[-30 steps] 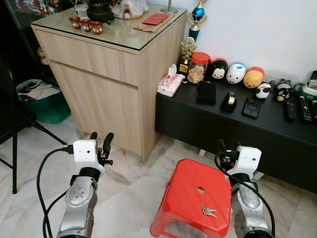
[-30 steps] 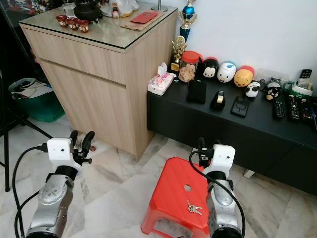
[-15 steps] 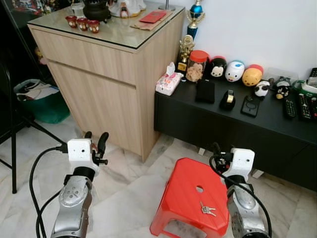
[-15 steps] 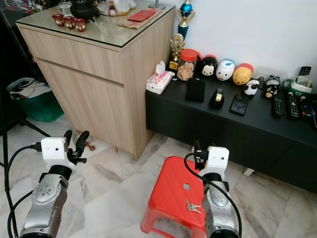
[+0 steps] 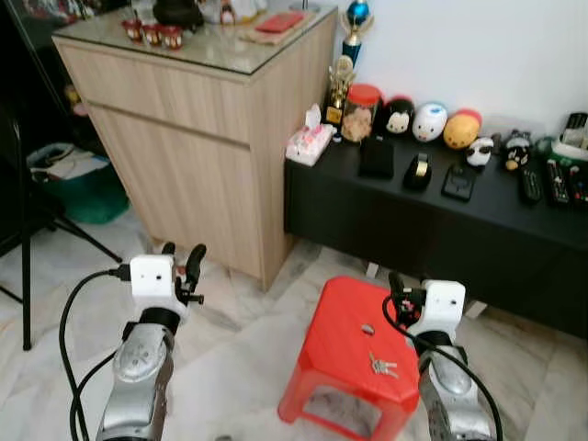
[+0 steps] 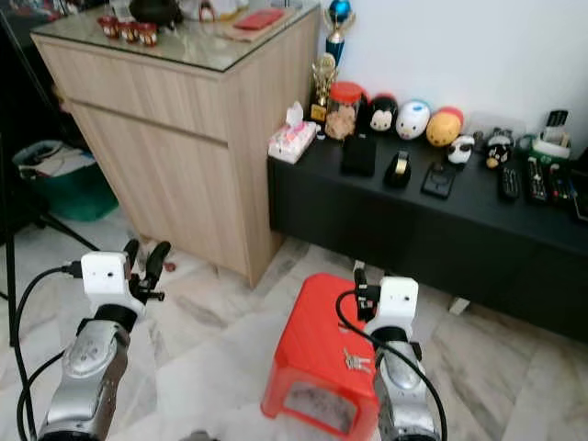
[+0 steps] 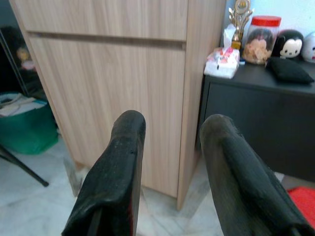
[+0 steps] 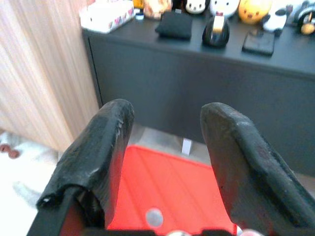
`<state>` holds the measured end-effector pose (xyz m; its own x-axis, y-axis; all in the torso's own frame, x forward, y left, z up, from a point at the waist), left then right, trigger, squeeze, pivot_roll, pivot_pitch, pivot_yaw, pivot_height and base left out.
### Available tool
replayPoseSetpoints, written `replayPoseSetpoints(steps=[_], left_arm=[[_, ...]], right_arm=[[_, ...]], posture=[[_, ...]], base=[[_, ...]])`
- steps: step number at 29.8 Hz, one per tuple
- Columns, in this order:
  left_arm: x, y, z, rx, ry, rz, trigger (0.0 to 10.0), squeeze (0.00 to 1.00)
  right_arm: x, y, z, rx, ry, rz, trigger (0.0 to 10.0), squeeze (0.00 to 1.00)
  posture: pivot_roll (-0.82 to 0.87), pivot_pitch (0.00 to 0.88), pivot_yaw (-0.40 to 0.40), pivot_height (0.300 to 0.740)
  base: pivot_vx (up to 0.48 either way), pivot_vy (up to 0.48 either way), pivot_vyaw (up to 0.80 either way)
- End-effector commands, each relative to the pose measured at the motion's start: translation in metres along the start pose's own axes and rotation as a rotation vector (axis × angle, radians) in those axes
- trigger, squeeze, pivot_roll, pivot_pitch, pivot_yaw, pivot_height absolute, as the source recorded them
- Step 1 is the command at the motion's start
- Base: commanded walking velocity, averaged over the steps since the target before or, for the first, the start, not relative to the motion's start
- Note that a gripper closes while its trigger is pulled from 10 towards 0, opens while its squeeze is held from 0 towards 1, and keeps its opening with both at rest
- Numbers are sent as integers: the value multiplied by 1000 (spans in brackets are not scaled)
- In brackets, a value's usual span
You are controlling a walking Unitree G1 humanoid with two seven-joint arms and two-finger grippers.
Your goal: Hang keys on a hook
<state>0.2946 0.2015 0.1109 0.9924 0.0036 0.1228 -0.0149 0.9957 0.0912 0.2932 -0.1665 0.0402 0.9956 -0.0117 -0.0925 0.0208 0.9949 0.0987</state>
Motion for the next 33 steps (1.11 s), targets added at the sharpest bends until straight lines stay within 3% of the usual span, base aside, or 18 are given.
replayPoseSetpoints(steps=[1,30,33], left_arm=[[-1,-1,3,-5,-9,-2,10000,0],[8,0,6,5,0,-8,10000,0],[9,-1,7,4,-3,-13,10000,0]], right_arm=[[0,-1,3,-1,-6,-1,10000,0],[-2,3,-1,-47,28,28,10000,0],[-3,4,-1,-48,29,32,10000,0]], posture=[[145,101,-43,660],[141,108,-37,635],[141,106,-34,635]], base=[[0,0,0],[0,0,0],[0,0,604]])
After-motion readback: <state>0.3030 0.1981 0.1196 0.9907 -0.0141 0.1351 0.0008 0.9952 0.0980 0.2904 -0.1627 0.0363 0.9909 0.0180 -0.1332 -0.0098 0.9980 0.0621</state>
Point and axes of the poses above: a point about 5 cm out from each wrist's last joint towards the gripper, its own x axis pointing out of the wrist towards the gripper, its own z axis along the axis of the wrist's last joint, y = z × x, the point moved 1 cm from there along x, pointing out of the wrist towards the gripper, and after that the axes turned 2 degrees about x, right-handed, at the moved point
